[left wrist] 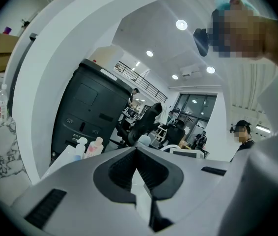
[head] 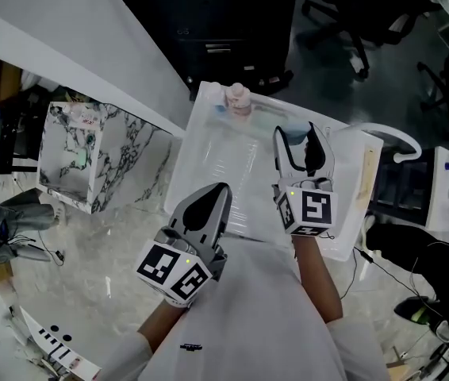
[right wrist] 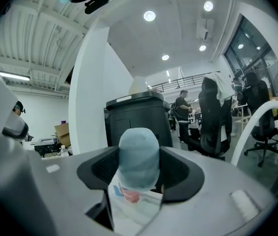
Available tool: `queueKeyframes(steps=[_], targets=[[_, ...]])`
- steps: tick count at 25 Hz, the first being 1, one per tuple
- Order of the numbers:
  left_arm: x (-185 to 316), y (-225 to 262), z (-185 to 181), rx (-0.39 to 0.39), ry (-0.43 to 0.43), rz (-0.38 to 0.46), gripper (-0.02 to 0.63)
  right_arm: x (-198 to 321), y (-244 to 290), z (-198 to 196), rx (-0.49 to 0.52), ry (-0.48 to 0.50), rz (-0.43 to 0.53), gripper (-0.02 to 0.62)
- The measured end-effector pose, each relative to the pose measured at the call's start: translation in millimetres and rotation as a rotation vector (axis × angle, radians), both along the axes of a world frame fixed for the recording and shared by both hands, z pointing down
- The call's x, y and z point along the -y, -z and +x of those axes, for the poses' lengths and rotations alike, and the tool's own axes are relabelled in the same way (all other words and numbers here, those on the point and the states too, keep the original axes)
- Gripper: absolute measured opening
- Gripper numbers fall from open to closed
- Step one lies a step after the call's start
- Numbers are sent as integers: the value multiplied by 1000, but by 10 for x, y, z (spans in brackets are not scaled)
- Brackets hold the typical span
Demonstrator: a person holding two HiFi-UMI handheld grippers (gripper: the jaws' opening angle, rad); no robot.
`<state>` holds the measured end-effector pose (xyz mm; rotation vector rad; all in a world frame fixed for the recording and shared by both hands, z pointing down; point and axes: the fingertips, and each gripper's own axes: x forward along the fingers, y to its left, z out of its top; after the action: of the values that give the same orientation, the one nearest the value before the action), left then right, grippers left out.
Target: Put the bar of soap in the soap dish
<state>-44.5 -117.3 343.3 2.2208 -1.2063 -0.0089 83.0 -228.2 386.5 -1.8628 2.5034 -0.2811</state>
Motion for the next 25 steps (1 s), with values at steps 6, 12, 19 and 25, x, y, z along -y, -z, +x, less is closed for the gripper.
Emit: queueKeyframes(steps=[6, 12, 19, 25], targets=[[-24, -30, 11, 3, 2, -7, 0, 186, -292, -23, -37, -11, -34, 272], [-8, -74, -12, 6, 8, -18, 0, 332, -552, -96, -55, -2, -67, 272], [25, -99, 37, 7, -6, -22, 0, 451, -874, -142, -41, -5, -133, 272], [75, -106, -10, 6, 2, -29, 0, 578, -1133, -159, -42, -12, -187, 272]])
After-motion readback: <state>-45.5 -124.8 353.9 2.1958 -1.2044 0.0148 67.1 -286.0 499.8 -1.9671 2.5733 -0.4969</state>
